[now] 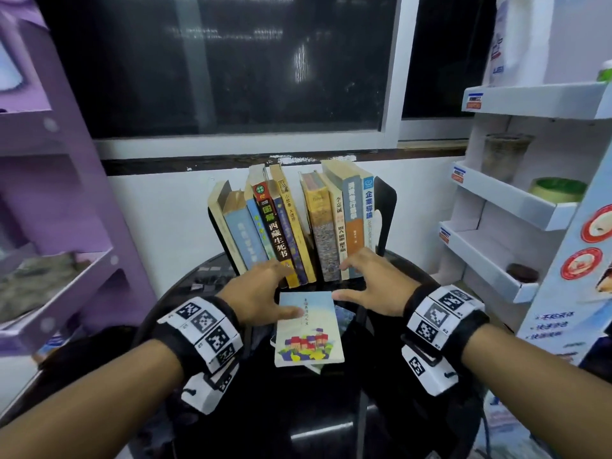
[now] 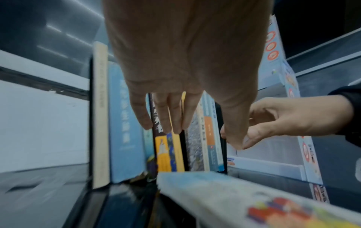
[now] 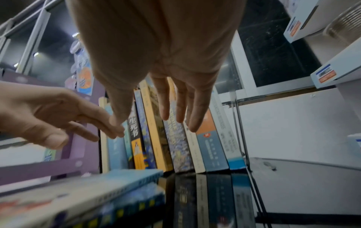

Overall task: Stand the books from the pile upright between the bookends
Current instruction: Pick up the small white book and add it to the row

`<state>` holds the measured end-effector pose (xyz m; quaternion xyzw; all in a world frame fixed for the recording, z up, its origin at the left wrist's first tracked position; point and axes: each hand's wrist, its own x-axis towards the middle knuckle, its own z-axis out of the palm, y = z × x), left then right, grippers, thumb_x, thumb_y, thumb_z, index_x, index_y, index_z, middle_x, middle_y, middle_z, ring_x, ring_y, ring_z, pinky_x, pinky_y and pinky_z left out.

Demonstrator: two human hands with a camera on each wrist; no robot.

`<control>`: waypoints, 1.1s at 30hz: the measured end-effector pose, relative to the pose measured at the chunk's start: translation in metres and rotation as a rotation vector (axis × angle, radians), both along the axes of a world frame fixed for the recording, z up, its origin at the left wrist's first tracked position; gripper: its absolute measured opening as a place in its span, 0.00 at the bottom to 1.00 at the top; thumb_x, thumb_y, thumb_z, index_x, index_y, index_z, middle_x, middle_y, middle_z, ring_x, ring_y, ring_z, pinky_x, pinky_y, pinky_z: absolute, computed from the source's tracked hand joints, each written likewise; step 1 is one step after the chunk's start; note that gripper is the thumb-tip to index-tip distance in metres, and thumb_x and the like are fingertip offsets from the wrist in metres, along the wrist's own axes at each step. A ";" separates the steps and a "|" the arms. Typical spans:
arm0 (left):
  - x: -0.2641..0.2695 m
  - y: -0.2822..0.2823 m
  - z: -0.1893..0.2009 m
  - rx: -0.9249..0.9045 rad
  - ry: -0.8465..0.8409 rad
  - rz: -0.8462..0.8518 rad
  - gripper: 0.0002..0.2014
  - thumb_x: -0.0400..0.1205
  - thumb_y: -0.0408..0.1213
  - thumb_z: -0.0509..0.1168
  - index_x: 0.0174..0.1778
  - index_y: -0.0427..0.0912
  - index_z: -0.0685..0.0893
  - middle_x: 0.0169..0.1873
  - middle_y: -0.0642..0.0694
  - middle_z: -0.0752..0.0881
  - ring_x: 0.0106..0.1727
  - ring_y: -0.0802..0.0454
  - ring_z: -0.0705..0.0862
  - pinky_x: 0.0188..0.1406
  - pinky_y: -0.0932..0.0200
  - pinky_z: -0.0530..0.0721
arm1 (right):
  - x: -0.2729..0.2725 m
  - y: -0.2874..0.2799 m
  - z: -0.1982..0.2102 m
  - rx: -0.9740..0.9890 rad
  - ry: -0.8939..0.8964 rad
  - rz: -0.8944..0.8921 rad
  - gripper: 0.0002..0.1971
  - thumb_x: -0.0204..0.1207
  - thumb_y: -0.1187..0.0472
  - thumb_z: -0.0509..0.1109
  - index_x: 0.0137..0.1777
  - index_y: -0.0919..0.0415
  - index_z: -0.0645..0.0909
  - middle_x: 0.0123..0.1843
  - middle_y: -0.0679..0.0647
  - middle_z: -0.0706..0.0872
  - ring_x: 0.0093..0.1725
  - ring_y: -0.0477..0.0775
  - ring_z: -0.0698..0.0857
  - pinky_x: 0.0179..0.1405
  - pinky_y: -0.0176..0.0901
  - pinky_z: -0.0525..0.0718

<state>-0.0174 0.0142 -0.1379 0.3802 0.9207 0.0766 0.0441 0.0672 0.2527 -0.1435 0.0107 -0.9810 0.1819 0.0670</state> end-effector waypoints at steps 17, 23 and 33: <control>-0.013 -0.010 -0.026 -0.185 -0.225 0.047 0.47 0.60 0.84 0.62 0.68 0.58 0.86 0.54 0.51 0.85 0.60 0.50 0.78 0.61 0.42 0.83 | -0.021 -0.021 -0.013 0.287 -0.478 0.056 0.42 0.64 0.22 0.69 0.66 0.57 0.83 0.61 0.57 0.76 0.65 0.56 0.70 0.67 0.60 0.76; -0.009 -0.009 -0.025 -0.026 -0.280 0.082 0.28 0.73 0.61 0.75 0.63 0.48 0.89 0.54 0.50 0.88 0.53 0.50 0.85 0.52 0.53 0.86 | -0.024 -0.020 -0.013 0.174 -0.491 0.055 0.34 0.61 0.26 0.76 0.58 0.50 0.81 0.60 0.54 0.75 0.64 0.54 0.72 0.67 0.58 0.79; -0.014 -0.011 -0.012 0.434 -0.294 0.163 0.21 0.75 0.33 0.79 0.60 0.45 0.81 0.47 0.54 0.88 0.43 0.56 0.92 0.51 0.55 0.90 | -0.026 -0.019 -0.012 -0.230 -0.132 -0.026 0.40 0.58 0.52 0.90 0.64 0.53 0.67 0.60 0.50 0.81 0.57 0.48 0.84 0.58 0.51 0.88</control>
